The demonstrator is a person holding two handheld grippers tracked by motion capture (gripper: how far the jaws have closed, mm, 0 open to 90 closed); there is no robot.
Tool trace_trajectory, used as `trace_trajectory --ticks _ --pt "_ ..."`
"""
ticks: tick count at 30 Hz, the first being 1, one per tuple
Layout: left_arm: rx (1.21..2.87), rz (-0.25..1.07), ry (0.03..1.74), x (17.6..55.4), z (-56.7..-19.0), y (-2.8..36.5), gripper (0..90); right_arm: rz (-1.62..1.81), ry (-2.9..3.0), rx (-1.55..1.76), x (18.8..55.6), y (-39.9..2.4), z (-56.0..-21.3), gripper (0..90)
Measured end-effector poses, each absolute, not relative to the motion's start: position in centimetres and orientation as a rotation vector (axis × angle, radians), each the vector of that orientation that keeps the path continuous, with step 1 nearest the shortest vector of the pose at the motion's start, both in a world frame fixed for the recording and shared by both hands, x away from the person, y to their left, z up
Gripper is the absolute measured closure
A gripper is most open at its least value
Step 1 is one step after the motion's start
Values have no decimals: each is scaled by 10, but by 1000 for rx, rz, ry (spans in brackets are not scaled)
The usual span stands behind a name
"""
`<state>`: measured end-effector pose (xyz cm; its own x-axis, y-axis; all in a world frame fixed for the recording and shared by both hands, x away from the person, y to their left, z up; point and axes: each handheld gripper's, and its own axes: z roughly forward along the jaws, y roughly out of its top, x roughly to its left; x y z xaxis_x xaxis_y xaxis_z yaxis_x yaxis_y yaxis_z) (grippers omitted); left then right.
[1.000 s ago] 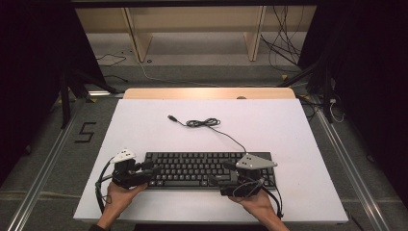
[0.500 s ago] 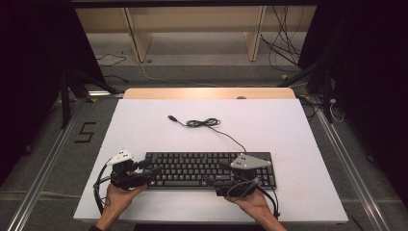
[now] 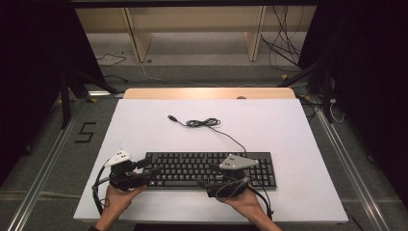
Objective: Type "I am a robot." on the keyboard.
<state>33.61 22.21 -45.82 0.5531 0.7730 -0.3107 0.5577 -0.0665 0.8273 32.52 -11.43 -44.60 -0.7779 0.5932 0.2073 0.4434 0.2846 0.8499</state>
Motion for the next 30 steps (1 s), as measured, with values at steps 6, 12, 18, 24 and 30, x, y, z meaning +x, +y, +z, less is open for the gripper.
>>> trace_trajectory --ticks 6,12,18,24,30 --pt "1735 260 1108 335 -458 222 311 1478 2435 950 328 -102 -451 313" --pt "1735 261 1104 335 -458 221 306 1433 2475 939 333 -94 -455 469" --pt "1734 262 1102 335 -458 221 299 1394 2516 939 338 -88 -461 632" --pt "1734 266 1100 335 -458 221 291 1354 2552 929 341 -82 -466 779" --pt "1732 266 1097 334 -457 222 288 1312 2580 928 344 -78 -471 876"
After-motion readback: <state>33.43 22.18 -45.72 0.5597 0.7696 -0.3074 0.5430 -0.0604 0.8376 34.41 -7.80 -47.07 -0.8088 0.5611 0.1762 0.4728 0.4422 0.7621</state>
